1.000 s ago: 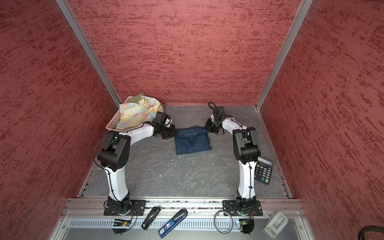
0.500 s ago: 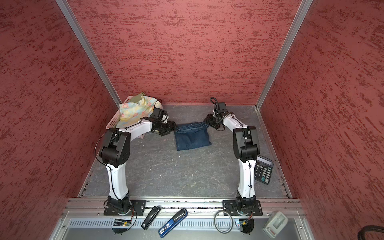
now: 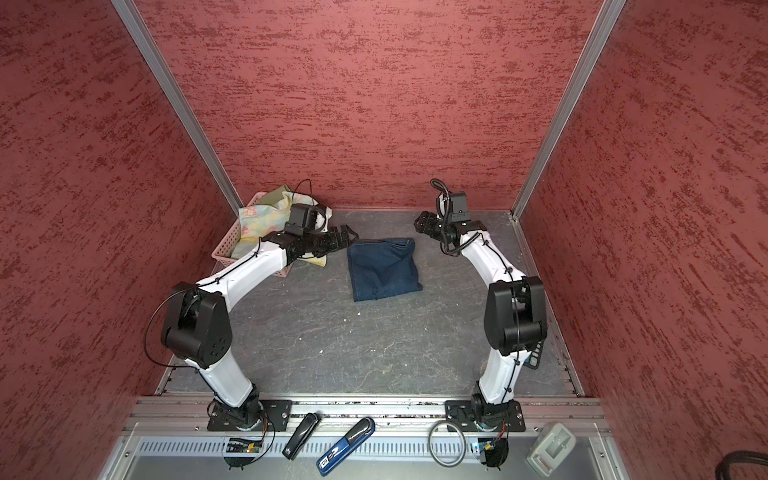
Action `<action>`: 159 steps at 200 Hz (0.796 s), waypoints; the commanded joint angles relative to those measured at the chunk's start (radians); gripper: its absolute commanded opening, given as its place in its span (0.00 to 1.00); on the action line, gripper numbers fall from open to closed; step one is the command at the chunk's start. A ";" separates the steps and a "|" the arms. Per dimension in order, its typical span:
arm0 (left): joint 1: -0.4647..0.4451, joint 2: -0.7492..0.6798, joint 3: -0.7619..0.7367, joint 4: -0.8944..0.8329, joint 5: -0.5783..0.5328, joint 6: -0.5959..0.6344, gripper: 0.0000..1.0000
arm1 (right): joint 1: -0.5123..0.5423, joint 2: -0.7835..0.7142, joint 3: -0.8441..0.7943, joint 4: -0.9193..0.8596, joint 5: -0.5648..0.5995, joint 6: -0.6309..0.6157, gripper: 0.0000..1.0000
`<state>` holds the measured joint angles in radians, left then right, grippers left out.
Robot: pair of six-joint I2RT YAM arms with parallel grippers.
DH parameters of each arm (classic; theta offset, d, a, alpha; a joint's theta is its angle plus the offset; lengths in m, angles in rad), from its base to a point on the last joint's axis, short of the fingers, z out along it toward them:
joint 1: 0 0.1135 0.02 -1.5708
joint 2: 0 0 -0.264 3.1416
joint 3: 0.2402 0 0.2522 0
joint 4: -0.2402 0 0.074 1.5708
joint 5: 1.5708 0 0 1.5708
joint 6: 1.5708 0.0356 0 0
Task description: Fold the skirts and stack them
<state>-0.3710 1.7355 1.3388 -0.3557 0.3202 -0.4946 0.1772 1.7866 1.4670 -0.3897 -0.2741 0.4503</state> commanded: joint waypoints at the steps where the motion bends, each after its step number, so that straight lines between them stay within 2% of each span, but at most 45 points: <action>1: -0.034 -0.006 -0.085 -0.005 -0.015 0.032 1.00 | 0.043 -0.046 -0.101 0.009 0.079 -0.035 0.77; 37: -0.086 0.009 -0.135 0.019 -0.010 0.049 1.00 | 0.067 -0.107 -0.258 0.063 0.070 -0.019 0.77; 85: -0.099 0.145 -0.028 -0.005 -0.080 0.076 1.00 | 0.120 -0.081 -0.378 0.141 0.065 0.005 0.76; 126: -0.112 0.260 0.028 -0.065 -0.142 0.088 1.00 | 0.148 -0.019 -0.436 0.177 0.092 0.015 0.74; 159: -0.142 0.242 -0.016 -0.071 -0.144 0.085 0.99 | 0.146 -0.010 -0.439 0.121 0.158 -0.025 0.74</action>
<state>-0.4847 1.9938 1.3380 -0.3977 0.1982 -0.4286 0.3264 1.7710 1.0233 -0.2554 -0.1951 0.4484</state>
